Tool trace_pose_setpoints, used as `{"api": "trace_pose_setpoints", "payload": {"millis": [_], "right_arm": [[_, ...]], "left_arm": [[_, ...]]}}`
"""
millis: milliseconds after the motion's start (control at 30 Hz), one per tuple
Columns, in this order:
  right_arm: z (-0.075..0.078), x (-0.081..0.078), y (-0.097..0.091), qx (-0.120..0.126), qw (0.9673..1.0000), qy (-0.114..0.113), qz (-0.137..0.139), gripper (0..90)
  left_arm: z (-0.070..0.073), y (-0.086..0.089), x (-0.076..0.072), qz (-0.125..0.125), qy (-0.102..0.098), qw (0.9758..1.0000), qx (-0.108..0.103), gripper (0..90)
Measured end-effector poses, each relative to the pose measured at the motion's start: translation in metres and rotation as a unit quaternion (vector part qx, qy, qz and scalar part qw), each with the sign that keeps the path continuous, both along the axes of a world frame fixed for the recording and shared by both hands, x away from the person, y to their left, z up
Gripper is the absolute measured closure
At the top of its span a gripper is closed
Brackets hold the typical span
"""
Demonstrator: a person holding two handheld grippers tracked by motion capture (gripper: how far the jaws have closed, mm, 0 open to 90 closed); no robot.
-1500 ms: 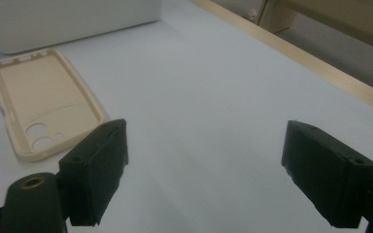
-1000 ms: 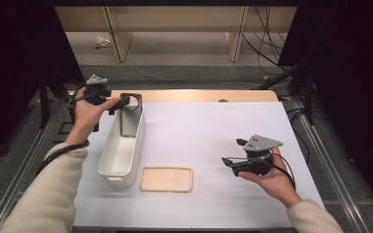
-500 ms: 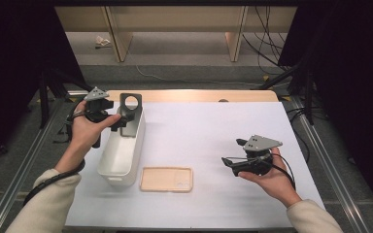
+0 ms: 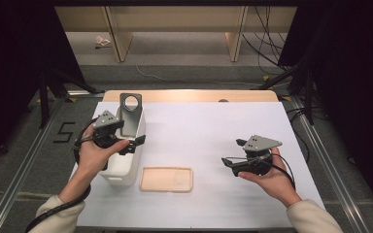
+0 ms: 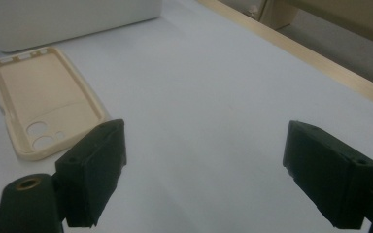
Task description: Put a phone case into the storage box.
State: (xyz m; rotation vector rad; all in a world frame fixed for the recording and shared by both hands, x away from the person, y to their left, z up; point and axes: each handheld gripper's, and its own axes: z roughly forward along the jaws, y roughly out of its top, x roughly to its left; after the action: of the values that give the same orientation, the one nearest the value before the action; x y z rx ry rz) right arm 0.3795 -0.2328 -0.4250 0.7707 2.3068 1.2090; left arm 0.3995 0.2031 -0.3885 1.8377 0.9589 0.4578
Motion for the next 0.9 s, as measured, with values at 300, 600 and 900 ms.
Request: {"api": "trace_pose_setpoints", "payload": {"millis": [300, 600, 900], "right_arm": [[0.0, 0.001, -0.001, 0.0, 1.0, 0.001, 0.0, 16.8], [-0.001, 0.002, -0.001, -0.001, 1.0, 0.001, 0.001, 16.8], [-0.001, 0.003, 0.0, 0.002, 1.0, 0.003, 0.001, 16.8]], "left_arm": [[-0.013, -0.006, -0.029, -0.007, -0.001, 0.9999, -0.015, 0.0], [-0.022, -0.007, -0.052, -0.014, -0.004, 0.9998, -0.015, 0.0], [-0.025, -0.007, -0.056, -0.013, -0.005, 0.9998, -0.015, 0.1]]}}
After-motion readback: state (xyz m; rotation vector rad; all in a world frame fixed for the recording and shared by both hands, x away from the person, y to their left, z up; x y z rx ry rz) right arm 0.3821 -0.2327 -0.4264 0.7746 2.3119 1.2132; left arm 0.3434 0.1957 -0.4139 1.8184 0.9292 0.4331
